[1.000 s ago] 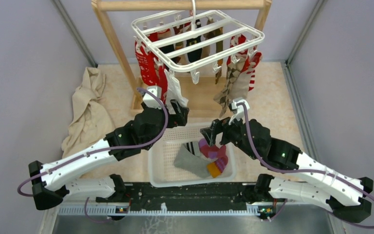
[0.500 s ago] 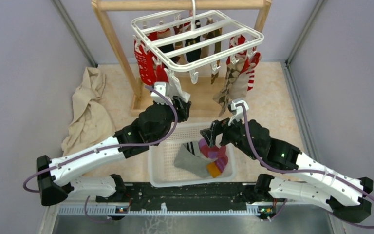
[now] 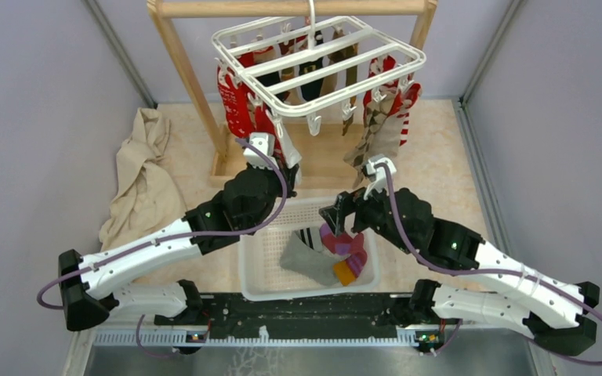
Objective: Remove the socks clipped to the hanger
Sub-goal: Adjust the hanger on the clothesline.
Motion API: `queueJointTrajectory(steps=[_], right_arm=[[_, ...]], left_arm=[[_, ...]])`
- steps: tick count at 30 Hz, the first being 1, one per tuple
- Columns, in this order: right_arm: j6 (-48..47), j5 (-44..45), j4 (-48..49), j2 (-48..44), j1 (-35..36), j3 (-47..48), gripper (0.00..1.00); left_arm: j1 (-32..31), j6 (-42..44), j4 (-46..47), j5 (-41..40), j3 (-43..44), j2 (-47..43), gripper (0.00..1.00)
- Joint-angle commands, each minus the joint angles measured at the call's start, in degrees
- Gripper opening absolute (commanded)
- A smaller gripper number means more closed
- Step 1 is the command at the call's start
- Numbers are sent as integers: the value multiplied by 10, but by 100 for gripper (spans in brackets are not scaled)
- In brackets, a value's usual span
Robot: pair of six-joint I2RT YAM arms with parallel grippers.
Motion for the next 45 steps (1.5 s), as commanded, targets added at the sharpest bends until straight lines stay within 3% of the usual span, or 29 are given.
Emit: queueJointTrajectory(steps=[1, 12, 19, 30, 38, 45], right_arm=[[-24, -19, 21, 41, 3, 86, 87], [-39, -5, 36, 144, 6, 280, 78], [-62, 25, 115, 179, 39, 319, 71], [-110, 70, 137, 284, 75, 404, 65], [-149, 182, 178, 323, 86, 397, 64], [-185, 209, 237, 338, 86, 383, 63]], left_arm=[[-2, -15, -15, -17, -20, -37, 0], [-2, 2, -13, -20, -59, -55, 0], [-2, 28, 0, -35, -60, -42, 0], [-3, 50, 14, -37, -61, -33, 0], [-3, 53, 10, -25, -67, -46, 0], [-3, 62, 4, -22, -73, -60, 0]])
